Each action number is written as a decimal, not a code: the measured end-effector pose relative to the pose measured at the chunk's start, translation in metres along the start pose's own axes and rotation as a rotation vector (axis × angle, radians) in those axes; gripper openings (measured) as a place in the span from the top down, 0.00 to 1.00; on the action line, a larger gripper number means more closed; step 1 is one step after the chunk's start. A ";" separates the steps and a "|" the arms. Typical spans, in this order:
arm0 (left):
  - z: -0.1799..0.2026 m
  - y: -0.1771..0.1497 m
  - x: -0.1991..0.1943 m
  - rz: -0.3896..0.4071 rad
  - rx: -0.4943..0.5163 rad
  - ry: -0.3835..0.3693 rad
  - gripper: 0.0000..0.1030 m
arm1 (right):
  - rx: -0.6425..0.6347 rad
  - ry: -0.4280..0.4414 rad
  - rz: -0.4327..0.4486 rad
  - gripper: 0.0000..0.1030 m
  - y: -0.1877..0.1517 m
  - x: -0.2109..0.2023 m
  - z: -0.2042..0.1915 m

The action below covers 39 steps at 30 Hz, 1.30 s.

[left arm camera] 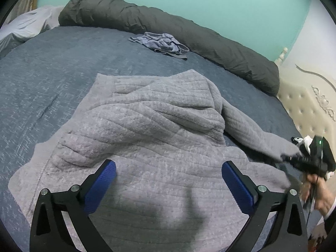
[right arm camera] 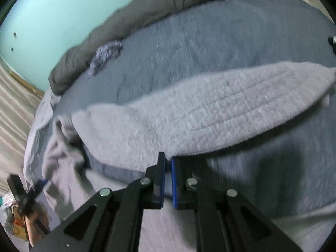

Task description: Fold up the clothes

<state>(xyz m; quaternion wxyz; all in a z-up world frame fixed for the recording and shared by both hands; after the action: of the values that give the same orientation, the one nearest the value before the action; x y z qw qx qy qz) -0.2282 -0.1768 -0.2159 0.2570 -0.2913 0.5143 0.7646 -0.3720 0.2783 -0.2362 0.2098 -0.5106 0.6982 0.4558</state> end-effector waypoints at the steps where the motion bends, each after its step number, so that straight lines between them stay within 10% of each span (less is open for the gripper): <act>1: -0.001 0.000 0.001 -0.002 -0.001 0.004 0.00 | -0.003 -0.003 -0.021 0.96 -0.006 0.005 0.000; 11: -0.005 0.002 0.004 -0.010 -0.002 0.004 0.00 | -0.040 -0.013 -0.108 0.90 -0.015 0.011 -0.010; 19: -0.006 0.000 0.004 -0.008 -0.007 0.007 0.00 | -0.054 0.011 0.074 0.66 0.036 -0.031 -0.008; 39: -0.004 -0.006 0.015 -0.025 0.020 0.014 0.00 | -0.309 -0.164 -0.065 0.52 0.082 0.093 -0.035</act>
<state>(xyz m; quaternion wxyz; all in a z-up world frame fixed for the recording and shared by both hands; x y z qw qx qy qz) -0.2338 -0.1776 -0.2311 0.2660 -0.3005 0.5199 0.7541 -0.4761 0.2052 -0.2550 0.1996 -0.5203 0.5834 0.5908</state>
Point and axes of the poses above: each gripper's, at about its wrist camera, not at the fingertips, and x roughly the way its jaws point, z to its right, y to its top, the point moved 3 cm from there along x, roughly the way its jaws point, and after that the axes turned 4 degrees about y, right-handed, at the moved point
